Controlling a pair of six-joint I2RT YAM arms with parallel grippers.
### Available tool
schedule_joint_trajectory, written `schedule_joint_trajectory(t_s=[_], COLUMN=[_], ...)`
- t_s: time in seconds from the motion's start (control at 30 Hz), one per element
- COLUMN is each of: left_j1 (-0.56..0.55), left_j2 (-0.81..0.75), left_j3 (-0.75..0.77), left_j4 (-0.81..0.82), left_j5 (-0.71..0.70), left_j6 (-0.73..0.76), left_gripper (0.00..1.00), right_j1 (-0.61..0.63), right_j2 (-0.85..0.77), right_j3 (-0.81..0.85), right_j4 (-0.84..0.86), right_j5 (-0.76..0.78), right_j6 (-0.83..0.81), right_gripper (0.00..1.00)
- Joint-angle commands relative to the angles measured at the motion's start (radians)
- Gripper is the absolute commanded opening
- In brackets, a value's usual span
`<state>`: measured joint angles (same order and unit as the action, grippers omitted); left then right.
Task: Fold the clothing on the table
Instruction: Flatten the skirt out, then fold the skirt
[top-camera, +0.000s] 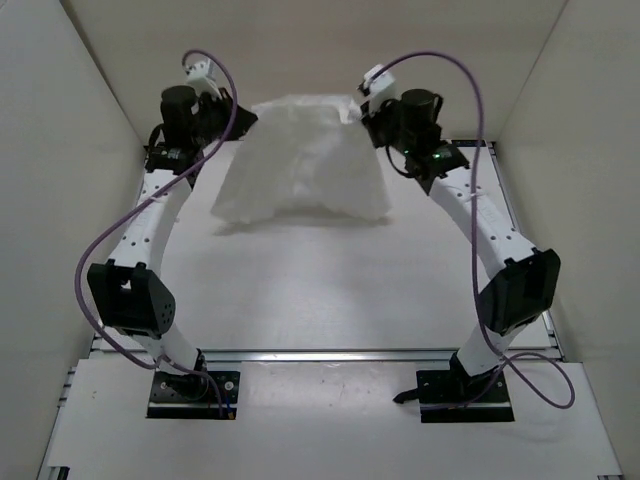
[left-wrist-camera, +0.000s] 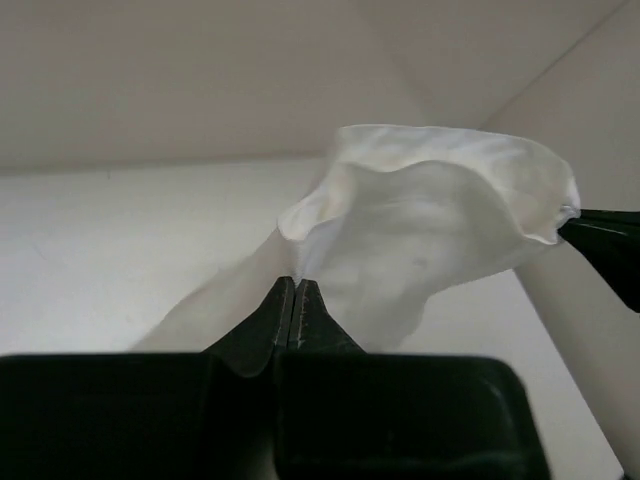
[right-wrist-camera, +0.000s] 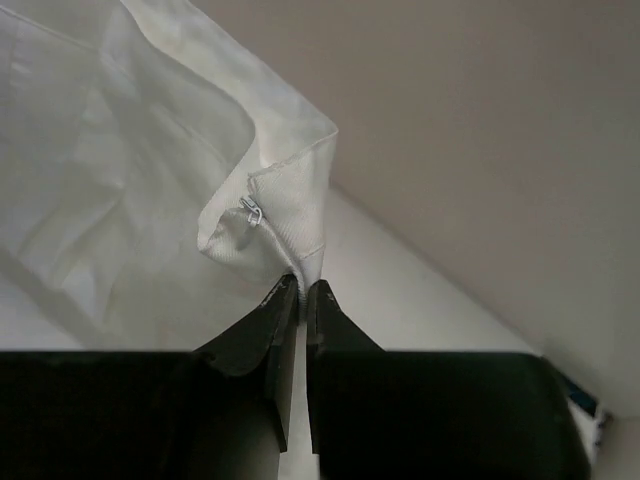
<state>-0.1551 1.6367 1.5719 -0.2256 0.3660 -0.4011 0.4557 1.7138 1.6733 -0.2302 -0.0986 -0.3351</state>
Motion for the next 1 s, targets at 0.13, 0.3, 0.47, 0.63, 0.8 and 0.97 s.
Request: schedule_joint_trajectory(t_s=[0.13,0.3,0.47,0.63,0.8,0.97], left_j1=[-0.012,-0.032,-0.083,-0.139,-0.136,-0.205], left_j2=[-0.148,-0.312,-0.549,-0.744,-0.766,-0.681], left_j3=[-0.058,-0.545,-0.944,-1.125,-1.184,-1.152], left_j4=[-0.025,0.115,0.167,0.148,0.098,0.052], left_j5=[-0.019,-0.059,-0.061,-0.119,-0.151,-0.28], left_j6=[0.038,-0.01,-0.125,-0.185,-0.173,-0.156], left_gripper=[0.0,0.0,0.6,0.73,0.72,0.71], right_j1=[-0.13,-0.109,-0.051,-0.054,-0.016,0.118], right_j2=[-0.154,-0.314,-0.61,-0.885,-0.852,-0.734], right_j3=[-0.109,-0.527,-0.975,-1.214,-1.195,-1.141], right_j4=[0.077,0.189,0.308,0.336,0.25,0.148], right_j5=[-0.226,-0.214,-0.115,-0.109,-0.148,-0.023], right_j6=[0.054,0.094,0.295,0.508,0.449,0.384], right_gripper=[0.0,0.0,0.5,0.51,0.46,0.48])
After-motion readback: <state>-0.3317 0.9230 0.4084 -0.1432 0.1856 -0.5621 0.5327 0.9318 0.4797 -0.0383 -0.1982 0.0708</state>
